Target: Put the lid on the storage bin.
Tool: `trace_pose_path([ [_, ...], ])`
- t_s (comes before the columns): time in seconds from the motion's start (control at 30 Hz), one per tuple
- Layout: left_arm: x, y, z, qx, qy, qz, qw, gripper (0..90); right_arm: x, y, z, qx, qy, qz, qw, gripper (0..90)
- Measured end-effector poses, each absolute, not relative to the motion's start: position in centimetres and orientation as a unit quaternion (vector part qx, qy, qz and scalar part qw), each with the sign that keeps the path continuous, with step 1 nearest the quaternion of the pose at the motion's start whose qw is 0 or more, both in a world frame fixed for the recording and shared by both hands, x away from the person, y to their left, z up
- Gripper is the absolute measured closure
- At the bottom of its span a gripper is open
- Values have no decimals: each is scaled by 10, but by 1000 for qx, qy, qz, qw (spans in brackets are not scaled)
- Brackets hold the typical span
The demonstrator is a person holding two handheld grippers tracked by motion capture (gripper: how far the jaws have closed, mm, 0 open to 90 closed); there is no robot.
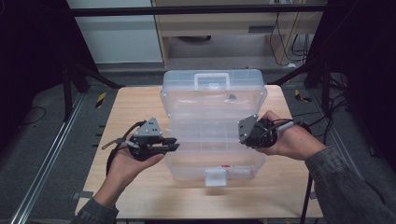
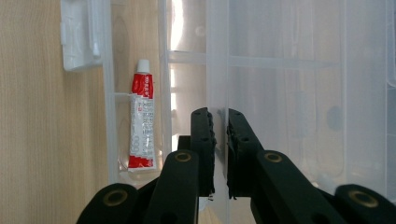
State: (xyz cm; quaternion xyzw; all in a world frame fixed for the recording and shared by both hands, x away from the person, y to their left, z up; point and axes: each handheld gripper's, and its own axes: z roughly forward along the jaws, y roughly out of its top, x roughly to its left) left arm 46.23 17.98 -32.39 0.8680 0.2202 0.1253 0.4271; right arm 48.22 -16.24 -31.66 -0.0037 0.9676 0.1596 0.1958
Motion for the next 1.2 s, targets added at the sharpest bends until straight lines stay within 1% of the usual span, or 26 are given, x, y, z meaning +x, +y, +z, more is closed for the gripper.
trace_pose_path([
  [0.17, 476, 193, -308, 851, 242, 130, 448, 875, 482, -163, -317, -4, 967, 160, 197, 831],
  [0.23, 481, 197, -303, 846, 251, 129, 453, 893, 481, -163, -317, -4, 967, 161, 197, 831],
  [0.6, 508, 199, -297, 835, 284, 120, 455, 895, 478, -164, -320, -4, 967, 163, 193, 830],
  [0.93, 520, 199, -291, 828, 300, 119, 459, 896, 476, -164, -322, -5, 967, 166, 195, 823],
  [1.2, 525, 201, -293, 825, 311, 113, 459, 896, 474, -165, -325, -5, 968, 166, 191, 821],
])
